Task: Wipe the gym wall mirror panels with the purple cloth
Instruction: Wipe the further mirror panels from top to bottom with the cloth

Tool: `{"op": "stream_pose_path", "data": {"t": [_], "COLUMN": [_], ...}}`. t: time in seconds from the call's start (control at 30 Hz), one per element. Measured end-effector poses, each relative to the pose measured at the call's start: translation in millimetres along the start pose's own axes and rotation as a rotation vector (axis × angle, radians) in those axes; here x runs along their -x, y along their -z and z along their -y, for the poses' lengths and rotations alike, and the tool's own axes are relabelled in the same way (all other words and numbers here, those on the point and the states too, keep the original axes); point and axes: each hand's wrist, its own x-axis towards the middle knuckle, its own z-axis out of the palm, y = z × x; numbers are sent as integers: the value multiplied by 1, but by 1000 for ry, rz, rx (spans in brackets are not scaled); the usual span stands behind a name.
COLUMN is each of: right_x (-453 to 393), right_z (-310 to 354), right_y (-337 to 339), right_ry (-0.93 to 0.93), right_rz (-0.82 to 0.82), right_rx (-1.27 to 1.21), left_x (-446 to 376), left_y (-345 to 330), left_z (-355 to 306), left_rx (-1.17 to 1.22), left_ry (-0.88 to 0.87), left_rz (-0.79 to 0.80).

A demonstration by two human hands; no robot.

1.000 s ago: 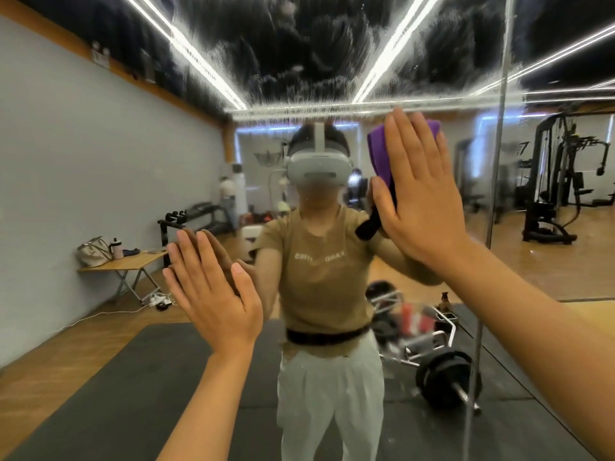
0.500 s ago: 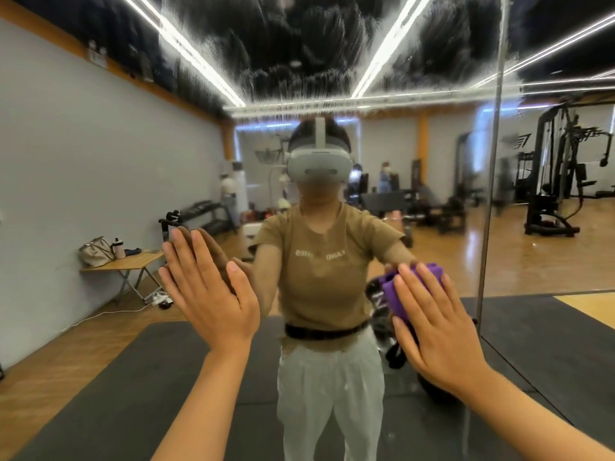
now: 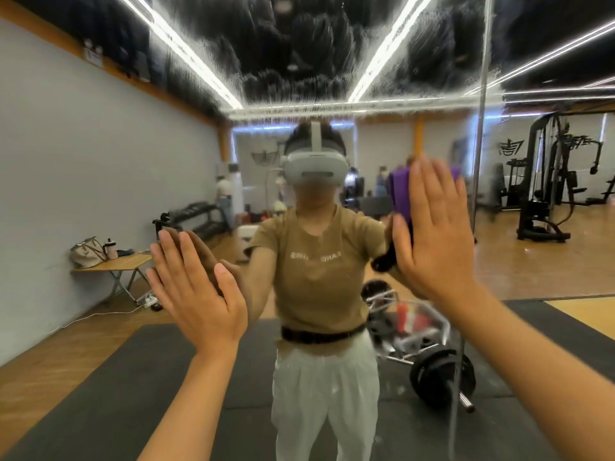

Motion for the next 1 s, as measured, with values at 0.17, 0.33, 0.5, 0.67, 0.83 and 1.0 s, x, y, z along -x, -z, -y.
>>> {"op": "stream_pose_path", "data": {"t": [0.17,0.33,0.5,0.67,0.83,1.0], "right_x": [100,111,33,-74,-42,90], "right_z": [5,1,-5,-18,-11,6], "right_y": [-4,0,7,15,11,-1], "right_ry": [101,152,16,-104,-136,-56], "right_rz": [99,126,74,-24,-39,42], "right_rx": [18,19,-33,-13,-21,-26], "left_x": [0,-1,0,0,-1,-1], "left_y": [0,1,1,1,2,1], "left_z": [0,-1,1,-1,1,0], "left_rx": [2,-1,-1,-14,-16,-14], "left_ry": [6,8,0,3,-4,-5], "left_rz": [3,13,3,10,11,17]}}
